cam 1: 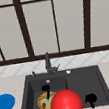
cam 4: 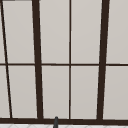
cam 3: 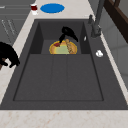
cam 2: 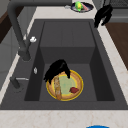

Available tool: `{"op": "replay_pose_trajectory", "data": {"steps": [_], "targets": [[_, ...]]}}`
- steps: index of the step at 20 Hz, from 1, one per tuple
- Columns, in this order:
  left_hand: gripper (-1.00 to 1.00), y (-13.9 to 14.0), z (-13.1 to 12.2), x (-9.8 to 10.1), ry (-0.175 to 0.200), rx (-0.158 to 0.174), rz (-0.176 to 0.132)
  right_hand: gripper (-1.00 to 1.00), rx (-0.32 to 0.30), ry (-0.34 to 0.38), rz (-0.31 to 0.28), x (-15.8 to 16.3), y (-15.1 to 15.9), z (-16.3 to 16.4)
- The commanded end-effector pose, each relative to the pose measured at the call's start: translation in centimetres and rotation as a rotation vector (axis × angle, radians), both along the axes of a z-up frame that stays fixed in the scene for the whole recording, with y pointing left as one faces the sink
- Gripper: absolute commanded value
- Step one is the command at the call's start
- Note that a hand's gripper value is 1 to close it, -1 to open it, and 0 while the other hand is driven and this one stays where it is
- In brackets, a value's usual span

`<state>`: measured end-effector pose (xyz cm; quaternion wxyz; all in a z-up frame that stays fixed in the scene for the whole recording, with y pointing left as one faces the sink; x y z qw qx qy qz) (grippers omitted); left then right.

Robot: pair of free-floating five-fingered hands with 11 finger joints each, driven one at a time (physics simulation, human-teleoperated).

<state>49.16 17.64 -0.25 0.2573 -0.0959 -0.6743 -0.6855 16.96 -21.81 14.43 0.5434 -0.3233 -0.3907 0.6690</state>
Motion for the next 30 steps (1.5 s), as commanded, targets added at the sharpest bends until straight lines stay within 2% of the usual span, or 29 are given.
{"op": "replay_pose_trajectory", "data": {"steps": [1, 3, 7, 9, 11, 14, 17, 22, 26, 30], "targets": [[-1.00, 0.0, 1.4, -1.3, 0.022, -0.001, -0.003, 0.00, 0.000, 0.000, 0.000, 0.0, 0.0, 0.0], [-1.00, 0.3, 2.1, -1.8, 0.036, -0.013, -0.003, 0.00, 0.000, 0.000, 0.000, 0.0, 0.0, 0.0], [-1.00, 1.0, 3.8, -3.0, 0.037, -0.023, -0.007, 0.00, 0.000, 0.000, 0.000, 0.0, 0.0, 0.0], [-1.00, 0.9, 5.2, -3.7, 0.065, -0.016, -0.005, 0.00, 0.000, 0.000, 0.000, 0.0, 0.0, 0.0], [-1.00, 1.1, 5.9, -4.7, 0.076, -0.013, -0.009, 0.00, 0.000, 0.000, 0.000, 0.0, 0.0, 0.0], [-1.00, 1.2, 6.2, -6.8, 0.106, -0.009, -0.007, 0.00, 0.000, 0.000, 0.000, 0.0, 0.0, 0.0], [-1.00, 1.1, 6.0, -8.9, 0.109, -0.010, -0.008, 0.00, 0.000, 0.000, 0.000, 0.0, 0.0, 0.0], [-1.00, 1.1, 5.3, -12.1, 0.107, -0.023, -0.030, 0.00, 0.000, 0.000, 0.000, 0.0, 0.0, 0.0], [-1.00, 1.1, 4.7, -13.1, 0.089, -0.024, -0.013, 0.00, 0.000, 0.000, 0.000, 0.0, 0.0, 0.0], [-1.00, 1.4, 4.1, -13.4, 0.061, -0.028, -0.011, 0.00, 0.000, 0.000, 0.000, 0.0, 0.0, 0.0]]}}
